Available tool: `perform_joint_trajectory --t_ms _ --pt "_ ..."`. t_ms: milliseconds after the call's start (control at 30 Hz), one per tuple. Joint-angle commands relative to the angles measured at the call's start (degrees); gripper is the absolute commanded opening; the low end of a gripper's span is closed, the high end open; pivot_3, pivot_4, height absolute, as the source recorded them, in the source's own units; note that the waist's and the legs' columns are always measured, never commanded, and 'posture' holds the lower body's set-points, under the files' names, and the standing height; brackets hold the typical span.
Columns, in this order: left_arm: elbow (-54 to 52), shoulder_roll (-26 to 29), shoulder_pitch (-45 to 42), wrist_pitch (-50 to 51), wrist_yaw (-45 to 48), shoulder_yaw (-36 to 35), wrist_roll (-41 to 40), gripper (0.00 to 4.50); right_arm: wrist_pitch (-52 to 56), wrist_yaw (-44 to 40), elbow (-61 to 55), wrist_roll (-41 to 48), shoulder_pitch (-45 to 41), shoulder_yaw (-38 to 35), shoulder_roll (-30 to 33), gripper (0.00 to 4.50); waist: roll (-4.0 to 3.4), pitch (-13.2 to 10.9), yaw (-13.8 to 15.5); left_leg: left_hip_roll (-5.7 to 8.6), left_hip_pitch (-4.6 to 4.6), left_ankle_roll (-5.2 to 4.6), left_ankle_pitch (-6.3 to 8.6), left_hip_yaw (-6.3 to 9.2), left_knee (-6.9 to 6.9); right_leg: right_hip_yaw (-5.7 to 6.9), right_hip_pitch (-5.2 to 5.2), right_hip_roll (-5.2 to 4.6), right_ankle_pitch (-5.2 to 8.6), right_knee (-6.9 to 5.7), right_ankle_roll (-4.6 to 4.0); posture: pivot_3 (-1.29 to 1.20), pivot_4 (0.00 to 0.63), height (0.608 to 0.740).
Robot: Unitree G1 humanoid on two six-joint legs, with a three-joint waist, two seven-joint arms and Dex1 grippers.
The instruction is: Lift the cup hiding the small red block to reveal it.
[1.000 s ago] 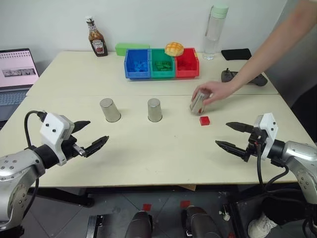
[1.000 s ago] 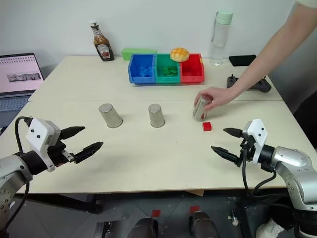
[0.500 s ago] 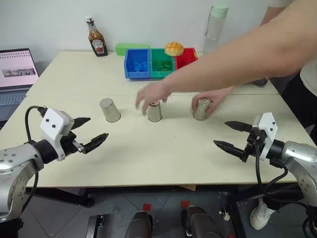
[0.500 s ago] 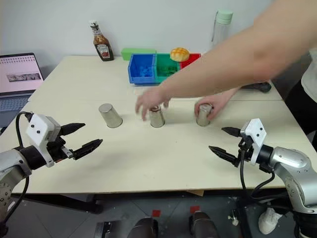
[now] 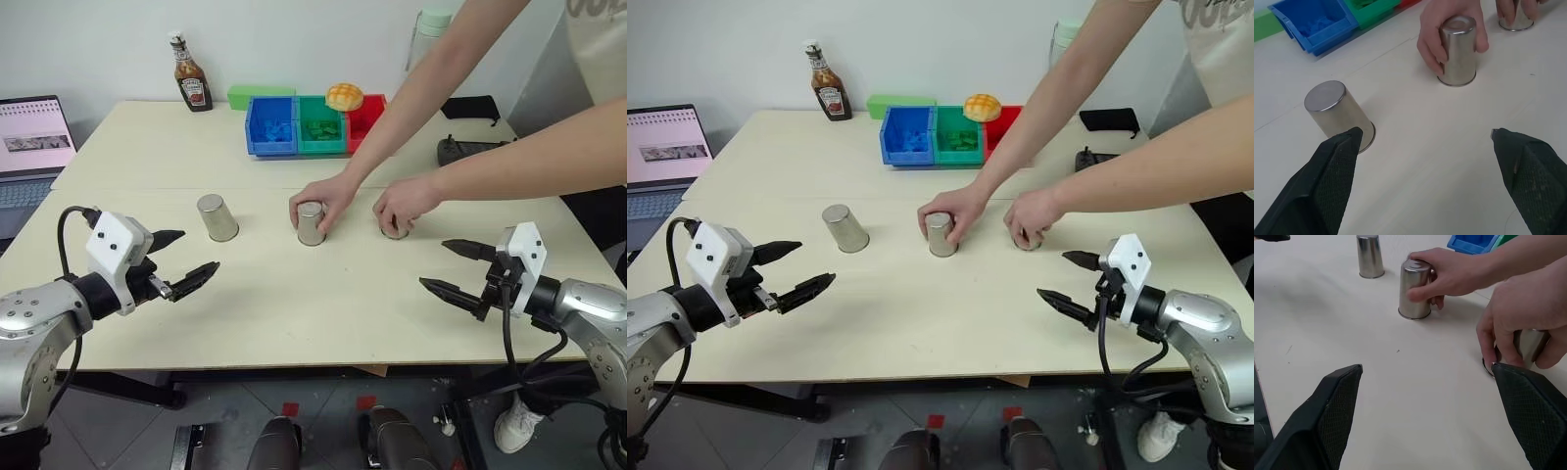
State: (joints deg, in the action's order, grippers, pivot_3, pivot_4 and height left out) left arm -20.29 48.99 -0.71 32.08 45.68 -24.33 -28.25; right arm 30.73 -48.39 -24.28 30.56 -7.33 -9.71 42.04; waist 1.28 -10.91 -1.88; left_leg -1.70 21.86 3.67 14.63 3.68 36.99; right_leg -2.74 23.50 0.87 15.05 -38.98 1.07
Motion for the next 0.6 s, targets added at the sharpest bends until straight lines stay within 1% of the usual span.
perform_joint_trajectory --t_ms 33,333,500,600 --pt "-1.8 -0.3 -0.5 0.0 -0.3 -0.7 -1.3 4.5 0.4 0.2 -2.2 1.5 -1.0 -0.1 -0.1 4.48 0.0 0.0 0.0 0.0 0.0 0.0 0.0 0.0 0.0 0.0 0.0 0.0 0.0 0.0 0.0 0.0 0.15 0.74" --pt "-3.1 -0.7 -2.2 1.6 -0.2 1.1 -2.7 4.5 4.8 1.4 -4.5 5.0 -4.2 1.5 -0.7 4.48 0.0 0.0 0.0 0.0 0.01 0.0 0.0 0.01 0.0 0.01 0.0 0.0 0.0 0.0 0.0 0.0 0.15 0.74" --pt "-1.7 -2.1 -5.9 2.5 -1.1 5.3 -2.6 4.5 7.9 2.8 -5.7 7.2 -6.3 2.9 -1.6 4.48 0.0 0.0 0.0 0.01 0.02 0.0 0.0 0.01 0.01 0.0 0.0 0.0 0.0 0.01 0.01 0.0 0.15 0.74" --pt "0.1 -3.8 -9.1 2.9 -2.2 9.5 -1.2 4.5 12.9 4.2 -7.5 10.2 -8.3 4.4 -1.8 4.48 0.0 0.0 0.0 0.01 0.01 0.0 0.0 0.02 0.01 0.02 0.0 0.0 0.0 0.0 0.01 0.0 0.15 0.74"
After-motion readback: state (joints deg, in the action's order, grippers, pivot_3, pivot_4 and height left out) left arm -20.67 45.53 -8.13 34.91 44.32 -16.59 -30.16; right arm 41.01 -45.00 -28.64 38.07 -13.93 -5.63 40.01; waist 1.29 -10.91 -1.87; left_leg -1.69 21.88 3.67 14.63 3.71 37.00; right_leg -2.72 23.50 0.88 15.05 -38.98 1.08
